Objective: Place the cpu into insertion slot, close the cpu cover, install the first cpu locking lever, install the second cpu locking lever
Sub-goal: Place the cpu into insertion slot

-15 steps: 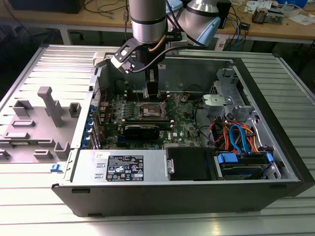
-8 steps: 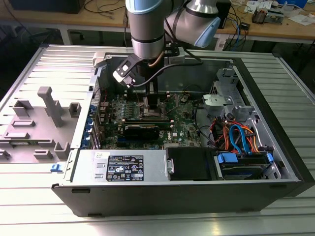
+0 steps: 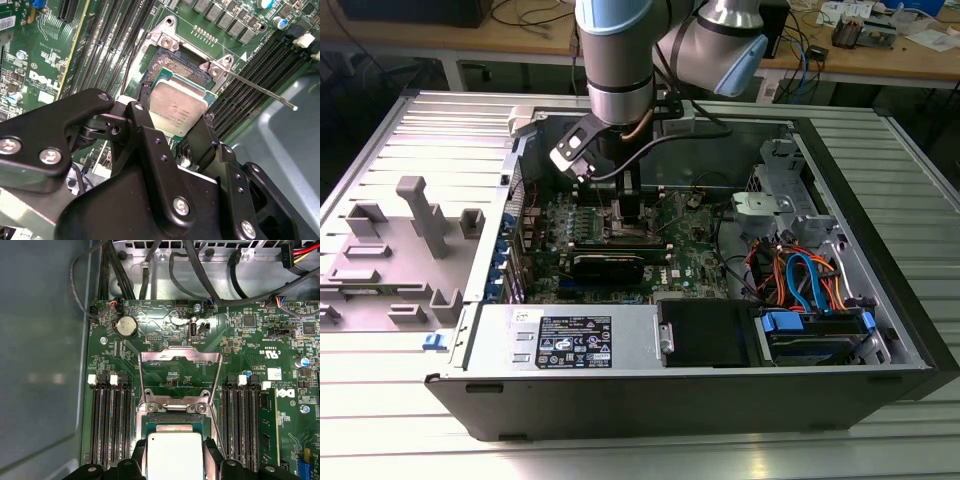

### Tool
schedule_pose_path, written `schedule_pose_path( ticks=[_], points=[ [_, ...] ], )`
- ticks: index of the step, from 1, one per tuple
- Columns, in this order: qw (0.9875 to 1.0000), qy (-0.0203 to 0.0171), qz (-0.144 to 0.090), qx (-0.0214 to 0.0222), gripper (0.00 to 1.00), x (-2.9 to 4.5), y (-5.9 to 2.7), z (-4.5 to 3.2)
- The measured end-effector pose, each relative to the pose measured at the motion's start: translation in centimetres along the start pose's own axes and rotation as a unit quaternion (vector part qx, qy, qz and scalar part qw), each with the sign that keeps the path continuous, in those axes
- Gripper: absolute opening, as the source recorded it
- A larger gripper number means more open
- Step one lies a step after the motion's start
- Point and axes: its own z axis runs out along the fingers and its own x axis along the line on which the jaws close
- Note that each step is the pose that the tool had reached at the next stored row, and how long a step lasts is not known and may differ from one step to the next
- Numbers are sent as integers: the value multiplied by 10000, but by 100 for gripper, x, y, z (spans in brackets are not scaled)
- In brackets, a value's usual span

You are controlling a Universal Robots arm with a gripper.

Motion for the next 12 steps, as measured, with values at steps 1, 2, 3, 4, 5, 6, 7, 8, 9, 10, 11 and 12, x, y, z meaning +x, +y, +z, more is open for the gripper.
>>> schedule_pose_path(
  ticks=[1, 2, 3, 4, 5, 6, 7, 8, 9, 10, 11, 12],
  points=[
    [10000, 0, 0, 0, 54, 0, 0, 1],
    [10000, 1, 0, -2, 54, 1, 0, 8],
    [10000, -5, -1, -2, 54, 0, -2, 22],
    [10000, -5, -1, -4, 54, -1, -4, 47],
    [10000, -5, -1, -4, 54, -1, -6, 68],
    [10000, -5, -1, -4, 54, -2, -8, 86],
    [10000, -5, -1, -4, 54, -2, -11, 114],
    [10000, -4, 0, -4, 54, -2, -13, 130],
    [10000, -5, 0, -4, 54, -3, -14, 142],
    [10000, -6, 0, -3, 54, -3, -14, 143],
    [10000, -6, -1, -3, 54, -3, -14, 143],
    [10000, -5, -1, -4, 54, -3, -13, 144]
  ],
)
